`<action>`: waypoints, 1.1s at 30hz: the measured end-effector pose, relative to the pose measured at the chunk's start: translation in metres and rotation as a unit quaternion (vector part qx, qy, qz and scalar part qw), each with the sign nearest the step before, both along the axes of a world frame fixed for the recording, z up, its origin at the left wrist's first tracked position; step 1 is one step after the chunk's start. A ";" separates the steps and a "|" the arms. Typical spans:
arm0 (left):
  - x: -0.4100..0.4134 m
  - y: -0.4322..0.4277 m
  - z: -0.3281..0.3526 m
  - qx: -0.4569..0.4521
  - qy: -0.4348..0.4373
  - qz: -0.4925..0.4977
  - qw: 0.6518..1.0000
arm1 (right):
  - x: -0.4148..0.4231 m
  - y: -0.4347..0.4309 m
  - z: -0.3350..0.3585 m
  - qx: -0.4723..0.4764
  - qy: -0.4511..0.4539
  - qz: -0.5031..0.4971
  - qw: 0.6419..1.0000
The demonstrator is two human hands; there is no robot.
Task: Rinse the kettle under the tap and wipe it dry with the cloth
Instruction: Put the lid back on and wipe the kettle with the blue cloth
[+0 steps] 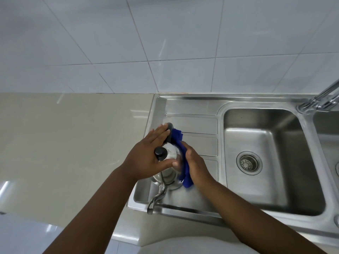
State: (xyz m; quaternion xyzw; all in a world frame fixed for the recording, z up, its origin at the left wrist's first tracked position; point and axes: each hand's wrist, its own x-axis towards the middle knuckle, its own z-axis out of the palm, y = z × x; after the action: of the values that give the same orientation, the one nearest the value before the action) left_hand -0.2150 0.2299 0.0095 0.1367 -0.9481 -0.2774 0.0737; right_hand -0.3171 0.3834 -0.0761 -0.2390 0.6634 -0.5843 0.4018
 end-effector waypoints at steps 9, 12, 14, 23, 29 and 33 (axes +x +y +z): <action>-0.002 0.008 -0.001 0.033 0.040 0.028 0.998 | 0.034 0.016 0.024 -0.095 0.047 -0.012 0.994; -0.001 0.012 -0.004 0.017 0.038 0.061 0.997 | 0.041 0.020 -0.003 -0.068 0.120 -0.018 0.990; -0.001 0.017 -0.005 0.000 0.034 0.097 0.995 | 0.032 0.015 0.000 -0.032 -0.016 -0.050 0.998; 0.000 0.022 -0.005 -0.050 0.008 0.101 0.994 | 0.020 0.015 0.026 -0.091 0.085 0.017 0.992; -0.002 -0.015 0.014 -0.093 -0.038 -0.096 0.990 | 0.008 0.003 0.034 0.059 -0.175 -0.058 0.981; -0.007 -0.008 0.011 -0.094 -0.016 -0.064 0.993 | 0.015 0.009 0.063 -0.041 -0.104 -0.013 0.994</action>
State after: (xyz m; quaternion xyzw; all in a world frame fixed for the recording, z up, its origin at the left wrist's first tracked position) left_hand -0.2223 0.2222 0.0201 0.0731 -0.9779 -0.1889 0.0529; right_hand -0.3024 0.3921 -0.0132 -0.1845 0.5968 -0.6376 0.4508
